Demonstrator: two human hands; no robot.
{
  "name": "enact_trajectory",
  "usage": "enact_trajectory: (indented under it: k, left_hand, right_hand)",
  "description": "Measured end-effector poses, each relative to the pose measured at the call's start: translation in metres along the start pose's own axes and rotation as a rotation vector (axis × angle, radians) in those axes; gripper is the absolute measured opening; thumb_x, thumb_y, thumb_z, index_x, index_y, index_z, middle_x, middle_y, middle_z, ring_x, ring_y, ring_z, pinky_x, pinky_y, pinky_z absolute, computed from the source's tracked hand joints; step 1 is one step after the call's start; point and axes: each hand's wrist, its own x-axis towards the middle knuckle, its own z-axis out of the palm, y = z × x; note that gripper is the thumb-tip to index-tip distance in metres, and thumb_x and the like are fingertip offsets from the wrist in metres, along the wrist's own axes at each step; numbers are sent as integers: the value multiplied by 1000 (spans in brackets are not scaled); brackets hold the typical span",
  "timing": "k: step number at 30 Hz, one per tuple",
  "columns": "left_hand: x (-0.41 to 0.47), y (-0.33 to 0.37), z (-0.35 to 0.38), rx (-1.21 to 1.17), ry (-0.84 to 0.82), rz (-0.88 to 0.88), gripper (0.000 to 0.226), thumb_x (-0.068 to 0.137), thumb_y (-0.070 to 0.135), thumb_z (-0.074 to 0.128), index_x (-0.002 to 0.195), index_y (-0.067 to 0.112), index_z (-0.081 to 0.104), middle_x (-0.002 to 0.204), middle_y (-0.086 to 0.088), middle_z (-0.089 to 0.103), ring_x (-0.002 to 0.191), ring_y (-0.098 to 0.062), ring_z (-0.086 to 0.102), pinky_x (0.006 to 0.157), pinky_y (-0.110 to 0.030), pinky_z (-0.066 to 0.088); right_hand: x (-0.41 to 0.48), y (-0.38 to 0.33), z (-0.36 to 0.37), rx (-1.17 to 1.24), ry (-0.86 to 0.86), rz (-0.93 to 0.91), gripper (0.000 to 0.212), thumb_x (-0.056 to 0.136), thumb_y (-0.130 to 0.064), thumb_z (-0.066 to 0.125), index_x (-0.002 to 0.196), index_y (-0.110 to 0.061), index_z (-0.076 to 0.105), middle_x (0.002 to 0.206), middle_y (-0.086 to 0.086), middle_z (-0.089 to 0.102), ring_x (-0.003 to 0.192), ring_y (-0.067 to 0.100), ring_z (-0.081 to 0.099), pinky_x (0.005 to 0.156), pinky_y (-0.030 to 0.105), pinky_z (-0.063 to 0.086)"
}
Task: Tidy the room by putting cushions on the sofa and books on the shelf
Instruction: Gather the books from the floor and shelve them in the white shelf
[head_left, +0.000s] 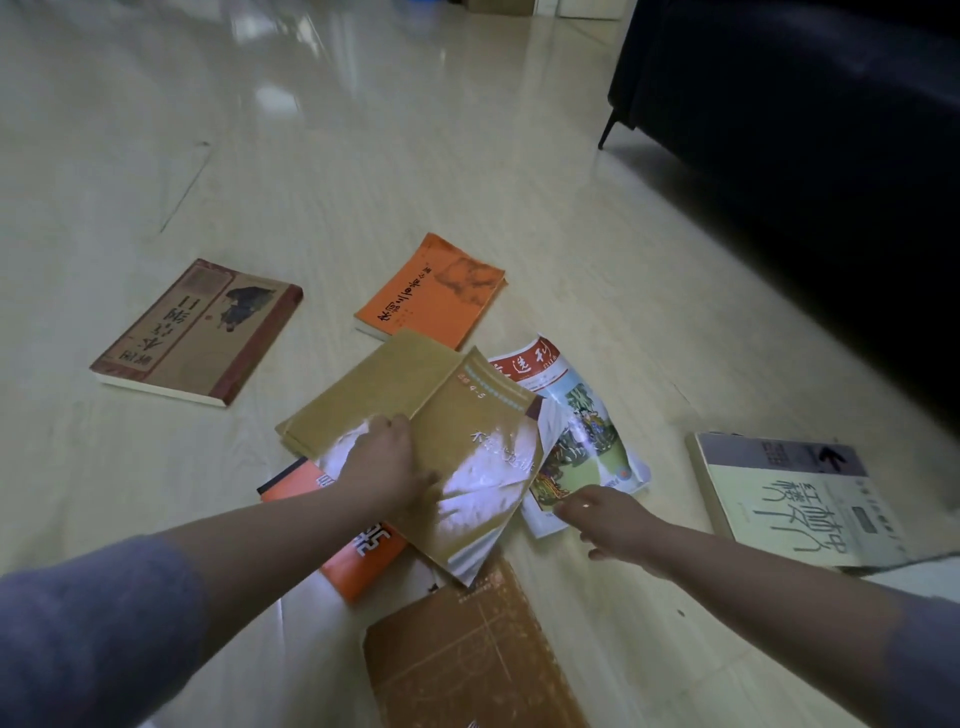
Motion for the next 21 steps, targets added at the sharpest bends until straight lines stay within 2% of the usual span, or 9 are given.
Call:
enact_trajectory:
  k: [4, 6, 8, 10, 13, 16, 17, 19, 21]
  left_hand:
    - [5, -4, -8, -45, 88, 49, 14, 88, 17, 50, 98, 10, 56, 98, -7, 57, 92, -26, 56, 68, -31, 40]
    - [6, 2, -13, -98, 112, 84, 14, 90, 15, 43, 82, 12, 55, 80, -4, 54, 78, -24, 54, 59, -31, 37]
    - [1, 17, -19, -125, 148, 132, 21, 95, 17, 40, 74, 16, 44, 70, 0, 45, 69, -20, 46, 54, -30, 28]
    - [-6, 34, -26, -250, 203, 185, 20, 98, 19, 40, 78, 16, 40, 70, 3, 41, 67, -17, 43, 50, -26, 24]
    - [-17, 58, -41, -648, 199, 194, 10, 99, 18, 41, 96, 12, 47, 81, 1, 54, 69, -14, 52, 44, -19, 40]
    - [-21, 73, -48, -1020, 98, 158, 15, 100, 22, 43, 108, 14, 51, 94, -8, 65, 77, -23, 64, 55, -28, 52]
    - [-20, 75, -48, -1093, 69, 133, 15, 100, 22, 43, 109, 14, 52, 95, -10, 66, 79, -28, 64, 61, -33, 52]
    - [-17, 75, -43, -1184, 19, 71, 16, 100, 22, 43, 109, 12, 52, 93, -13, 64, 76, -29, 61, 63, -38, 48]
    - [-14, 73, -37, -1212, -41, 3, 15, 99, 21, 46, 106, 10, 54, 95, -15, 65, 75, -29, 62, 65, -42, 50]
  right_hand:
    - [0, 3, 2, -73, -7, -23, 32, 95, -32, 52, 116, -9, 56, 101, 5, 54, 86, 21, 56, 86, 39, 54]
    - [0, 4, 1, -71, -1, -35, 33, 94, -33, 52, 115, -8, 57, 103, 6, 55, 86, 23, 57, 87, 40, 53]
    - [0, 5, -3, -22, 39, -45, 33, 94, -35, 52, 112, -9, 59, 107, 9, 59, 91, 27, 62, 87, 42, 53]
    - [-1, 2, -6, 144, 55, -33, 32, 95, -39, 53, 108, -11, 61, 110, 9, 62, 97, 28, 64, 88, 40, 54]
    - [-6, -12, -14, 551, -71, 2, 38, 95, -48, 49, 98, -14, 64, 100, 3, 69, 95, 17, 65, 82, 30, 55]
    - [-6, -18, -27, 916, -193, -4, 39, 90, -55, 52, 116, -28, 59, 115, 0, 70, 108, 21, 66, 92, 40, 53]
    - [-5, -18, -33, 963, -203, -3, 41, 88, -55, 55, 119, -28, 59, 117, 1, 70, 107, 23, 67, 92, 42, 53]
    - [-2, -19, -42, 975, -166, 34, 42, 88, -46, 62, 121, -21, 60, 115, 2, 70, 100, 21, 68, 87, 38, 56]
    - [0, -15, -48, 886, -49, 30, 34, 91, -29, 64, 121, -13, 61, 105, 2, 70, 86, 17, 67, 72, 29, 54]
